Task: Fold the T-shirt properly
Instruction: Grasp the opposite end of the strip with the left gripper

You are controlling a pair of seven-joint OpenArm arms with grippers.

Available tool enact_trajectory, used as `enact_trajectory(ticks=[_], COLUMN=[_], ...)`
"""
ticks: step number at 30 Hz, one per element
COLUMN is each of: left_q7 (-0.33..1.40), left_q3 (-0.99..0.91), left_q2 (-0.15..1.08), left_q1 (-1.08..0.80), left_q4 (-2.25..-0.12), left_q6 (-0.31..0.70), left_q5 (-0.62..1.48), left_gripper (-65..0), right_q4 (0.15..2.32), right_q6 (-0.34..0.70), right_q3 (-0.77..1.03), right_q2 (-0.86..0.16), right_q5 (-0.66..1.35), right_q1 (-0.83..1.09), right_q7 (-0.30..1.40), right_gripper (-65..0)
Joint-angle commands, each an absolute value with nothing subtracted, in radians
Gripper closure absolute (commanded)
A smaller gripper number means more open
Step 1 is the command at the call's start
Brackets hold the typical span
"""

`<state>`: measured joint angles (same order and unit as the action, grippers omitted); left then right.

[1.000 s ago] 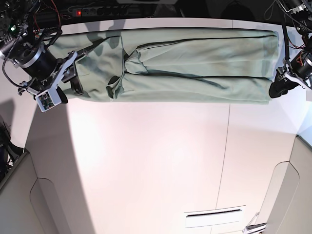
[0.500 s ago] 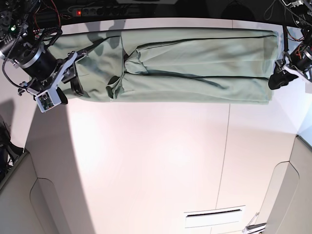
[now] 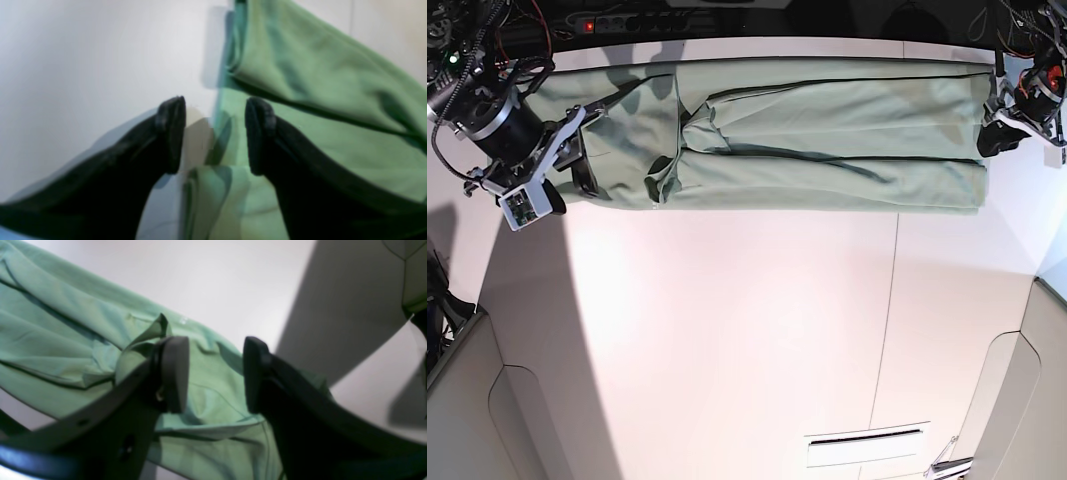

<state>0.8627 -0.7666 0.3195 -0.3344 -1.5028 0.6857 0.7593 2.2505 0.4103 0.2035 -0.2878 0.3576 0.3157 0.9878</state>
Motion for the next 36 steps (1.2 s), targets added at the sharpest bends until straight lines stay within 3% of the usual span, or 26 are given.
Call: enact_trajectory(ticks=[1, 11, 22, 36], left_q7=[0.848, 0.782, 0.954, 0.844], left_q3=[-0.773, -0.773, -0.773, -0.771], left_q2=[0.338, 0.332, 0.259, 0.210], left_q1=[-0.333, -0.332, -0.333, -0.332], left_q4=[-1.518, -1.411, -1.358, -1.358], left_q6=[0.698, 0.692, 0.698, 0.698], left_q5=[0.741, 0.705, 1.005, 0.928], left_gripper=[-31.9, -31.9, -31.9, -31.8], right_q4=[2.267, 2.267, 2.267, 2.267], right_q6=[0.406, 0.406, 0.406, 0.406], right_q3=[0.208, 0.208, 0.208, 0.208], right_q2=[-0.296, -0.296, -0.296, -0.296], right_q5=[0.363, 0.363, 0.363, 0.366], right_q1=[0.308, 0.308, 0.308, 0.308], right_q7=[0.961, 0.961, 0.961, 0.961], right_gripper=[-26.3, -26.3, -26.3, -26.3])
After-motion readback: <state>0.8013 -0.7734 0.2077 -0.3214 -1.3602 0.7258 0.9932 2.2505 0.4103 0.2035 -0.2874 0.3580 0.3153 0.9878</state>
